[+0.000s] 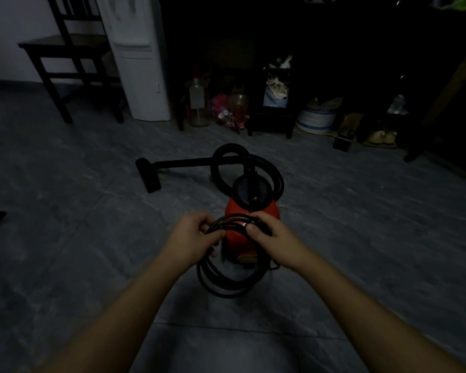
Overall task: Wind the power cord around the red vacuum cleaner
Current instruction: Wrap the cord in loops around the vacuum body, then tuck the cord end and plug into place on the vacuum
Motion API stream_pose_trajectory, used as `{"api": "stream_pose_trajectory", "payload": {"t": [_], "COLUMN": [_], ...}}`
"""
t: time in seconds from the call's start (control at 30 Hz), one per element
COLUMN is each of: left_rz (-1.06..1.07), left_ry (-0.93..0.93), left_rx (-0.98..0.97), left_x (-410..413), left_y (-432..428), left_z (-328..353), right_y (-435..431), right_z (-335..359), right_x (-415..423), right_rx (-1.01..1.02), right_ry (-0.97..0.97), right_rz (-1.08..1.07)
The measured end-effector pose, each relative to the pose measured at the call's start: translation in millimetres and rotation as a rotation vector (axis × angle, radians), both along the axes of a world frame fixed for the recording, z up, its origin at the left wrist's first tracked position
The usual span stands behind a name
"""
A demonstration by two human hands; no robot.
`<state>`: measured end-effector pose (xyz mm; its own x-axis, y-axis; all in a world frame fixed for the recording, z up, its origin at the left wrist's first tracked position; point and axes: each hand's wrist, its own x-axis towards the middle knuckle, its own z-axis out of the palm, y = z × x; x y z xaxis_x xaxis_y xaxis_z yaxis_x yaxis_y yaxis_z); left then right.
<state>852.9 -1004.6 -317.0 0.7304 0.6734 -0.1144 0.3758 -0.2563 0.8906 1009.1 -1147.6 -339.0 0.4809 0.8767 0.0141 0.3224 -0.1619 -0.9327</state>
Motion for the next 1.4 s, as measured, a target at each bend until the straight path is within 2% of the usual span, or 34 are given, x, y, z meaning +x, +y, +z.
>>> {"api": "stream_pose_trajectory", "payload": {"t": [0.17, 0.3, 0.43, 0.67, 0.8, 1.0, 1.1, 1.2, 1.4], "left_rz": [-0.010, -0.063, -0.092, -0.250, -0.274, -0.178, -0.157, -0.180, -0.282], "left_ry": [-0.023, -0.004, -0.006, 0.042, 0.086, 0.094, 0.147, 0.172, 0.270], "left_rx": [-0.041, -0.074, -0.095, -0.079, -0.127, -0.284, -0.205, -0.141, -0.001], "left_x": [2, 7, 18, 43, 49, 51, 60, 77, 95], "left_y": [2, -5, -9, -28, -30, -27, -19, -8, 7], "left_z": [-5, -6, -6, -22, -31, -37, -47, -56, -75], "right_y": [-4, -17, -27, -52, -64, -49, -32, -18, -8], "right_z": [2, 6, 7, 1, -14, -34, -51, -68, -99], "right_x": [6, 10, 18, 32, 34, 50, 61, 77, 87], "right_rx": [-0.035, -0.057, -0.060, -0.127, -0.167, -0.209, -0.249, -0.224, -0.122], "right_ry": [0.141, 0.144, 0.066, -0.279, -0.315, -0.319, -0.348, -0.385, -0.314], "right_rz": [0.036, 0.091, 0.037, -0.134, -0.158, -0.143, -0.095, -0.138, -0.241]}}
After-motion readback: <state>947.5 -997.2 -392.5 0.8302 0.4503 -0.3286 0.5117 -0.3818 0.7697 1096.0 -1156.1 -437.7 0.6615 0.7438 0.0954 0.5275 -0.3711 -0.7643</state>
